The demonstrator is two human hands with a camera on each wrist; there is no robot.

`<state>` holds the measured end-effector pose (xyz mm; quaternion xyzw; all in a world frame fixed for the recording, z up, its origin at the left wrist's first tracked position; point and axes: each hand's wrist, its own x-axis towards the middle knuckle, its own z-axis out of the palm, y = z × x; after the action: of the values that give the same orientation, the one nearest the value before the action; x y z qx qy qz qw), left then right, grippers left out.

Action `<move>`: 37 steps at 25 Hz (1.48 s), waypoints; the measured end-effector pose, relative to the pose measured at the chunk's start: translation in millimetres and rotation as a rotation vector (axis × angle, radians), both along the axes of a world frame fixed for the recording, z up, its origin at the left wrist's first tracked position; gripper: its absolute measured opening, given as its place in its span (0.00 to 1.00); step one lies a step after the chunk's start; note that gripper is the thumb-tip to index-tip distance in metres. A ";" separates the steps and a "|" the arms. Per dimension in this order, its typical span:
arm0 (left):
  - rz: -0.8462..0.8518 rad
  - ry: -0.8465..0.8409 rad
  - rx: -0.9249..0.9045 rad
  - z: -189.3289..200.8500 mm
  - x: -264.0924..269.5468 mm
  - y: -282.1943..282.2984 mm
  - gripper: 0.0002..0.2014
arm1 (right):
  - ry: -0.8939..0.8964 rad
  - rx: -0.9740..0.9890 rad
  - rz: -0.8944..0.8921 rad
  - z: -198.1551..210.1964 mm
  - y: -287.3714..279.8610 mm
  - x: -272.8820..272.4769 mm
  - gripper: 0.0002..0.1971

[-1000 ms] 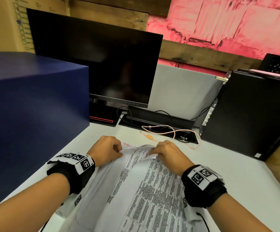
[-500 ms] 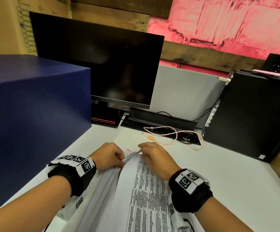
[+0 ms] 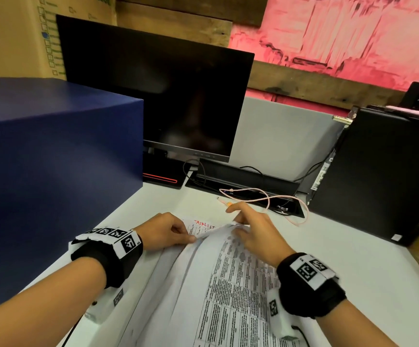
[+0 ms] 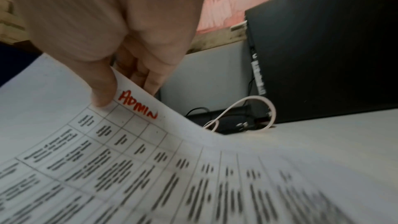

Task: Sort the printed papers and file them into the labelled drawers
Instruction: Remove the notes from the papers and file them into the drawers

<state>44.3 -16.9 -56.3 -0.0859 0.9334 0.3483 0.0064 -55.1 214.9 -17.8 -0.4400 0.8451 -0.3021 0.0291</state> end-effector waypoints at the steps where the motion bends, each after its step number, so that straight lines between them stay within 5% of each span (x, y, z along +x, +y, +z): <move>1: 0.009 -0.007 -0.030 0.4 2.7 -2.7 0.10 | 0.047 0.044 -0.010 3.8 8.7 -4.7 0.16; 3: 0.030 -0.025 -0.050 3.8 7.7 -7.7 0.13 | 0.133 0.139 -0.054 12.9 24.7 -14.9 0.11; 6: -0.001 -0.022 0.076 20.2 17.7 -4.7 0.31 | 0.141 0.181 -0.118 29.3 33.5 -17.7 0.05; 12: -0.055 0.145 0.397 71.7 21.0 44.3 0.18 | 0.434 -0.023 0.039 81.8 -9.7 22.4 0.02; 15: 0.136 0.320 0.519 87.3 23.6 44.3 0.15 | 0.454 -0.343 -0.036 102.0 -15.5 30.4 0.18; 17: 0.220 0.399 0.610 95.9 33.7 36.7 0.17 | 0.355 -0.543 -0.276 103.7 -1.4 25.4 0.31; 20: 0.198 0.494 0.766 105.5 52.7 28.1 0.21 | -0.249 -0.613 -0.424 83.9 20.0 18.0 0.48; 22: 0.148 0.521 0.810 109.4 60.6 27.6 0.23 | -0.582 -0.591 -0.220 65.4 21.6 19.9 0.41; 25: 0.118 0.588 0.743 114.4 62.4 30.2 0.26 | -0.520 -0.724 -0.112 62.2 15.0 30.0 0.19; 30: 0.277 0.691 0.710 76.2 55.7 29.7 0.34 | -0.524 -0.737 -0.159 34.3 8.4 45.2 0.11; 33: 0.441 0.713 0.724 50.2 62.9 40.6 0.21 | -0.539 -0.667 -0.171 12.6 3.8 52.7 0.09; 37: 0.532 0.929 0.626 66.5 85.5 43.3 0.10 | -0.487 -0.724 -0.126 30.3 -15.7 63.6 0.08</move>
<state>129.9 26.4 10.2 -0.1493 0.6389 0.5962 -0.4627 8.5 199.3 12.5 -0.2856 0.6783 -0.6749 0.0529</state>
